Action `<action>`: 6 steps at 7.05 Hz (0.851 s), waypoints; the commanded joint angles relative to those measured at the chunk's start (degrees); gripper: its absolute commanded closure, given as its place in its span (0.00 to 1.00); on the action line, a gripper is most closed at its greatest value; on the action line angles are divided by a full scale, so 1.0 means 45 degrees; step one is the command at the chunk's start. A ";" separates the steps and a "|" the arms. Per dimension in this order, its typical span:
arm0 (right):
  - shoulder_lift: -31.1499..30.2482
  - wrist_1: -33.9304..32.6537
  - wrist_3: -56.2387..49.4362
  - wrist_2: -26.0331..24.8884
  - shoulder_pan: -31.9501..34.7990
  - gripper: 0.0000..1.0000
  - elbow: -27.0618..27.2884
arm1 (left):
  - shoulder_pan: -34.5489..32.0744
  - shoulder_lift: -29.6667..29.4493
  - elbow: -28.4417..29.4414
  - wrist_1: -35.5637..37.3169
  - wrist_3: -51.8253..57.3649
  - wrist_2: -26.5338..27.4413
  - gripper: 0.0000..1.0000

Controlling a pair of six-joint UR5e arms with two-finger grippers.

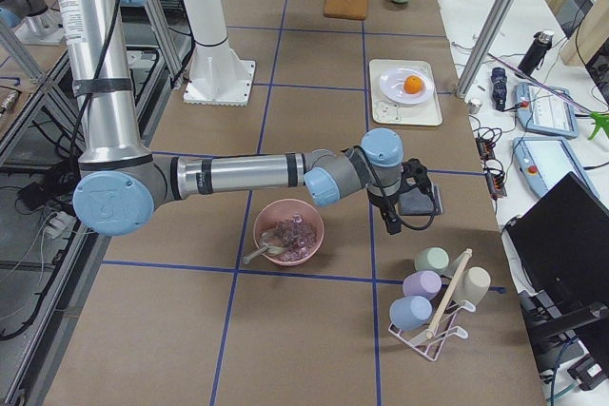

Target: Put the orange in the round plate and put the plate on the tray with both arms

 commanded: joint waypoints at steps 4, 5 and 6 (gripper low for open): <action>-0.0406 -0.4115 -0.1815 -0.0110 0.0422 0.00 0.1838 | -0.1866 0.0206 0.1699 0.2314 0.3296 -0.1672 0.02; -0.0483 -0.4116 -0.1718 0.0025 0.0209 0.00 0.2127 | -0.1904 0.0206 0.1644 0.2314 0.2670 -0.2027 0.02; -0.0445 -0.4135 -0.1639 -0.0147 -0.0257 0.00 0.1995 | -0.1905 0.0206 0.1759 0.2160 0.2181 -0.2165 0.02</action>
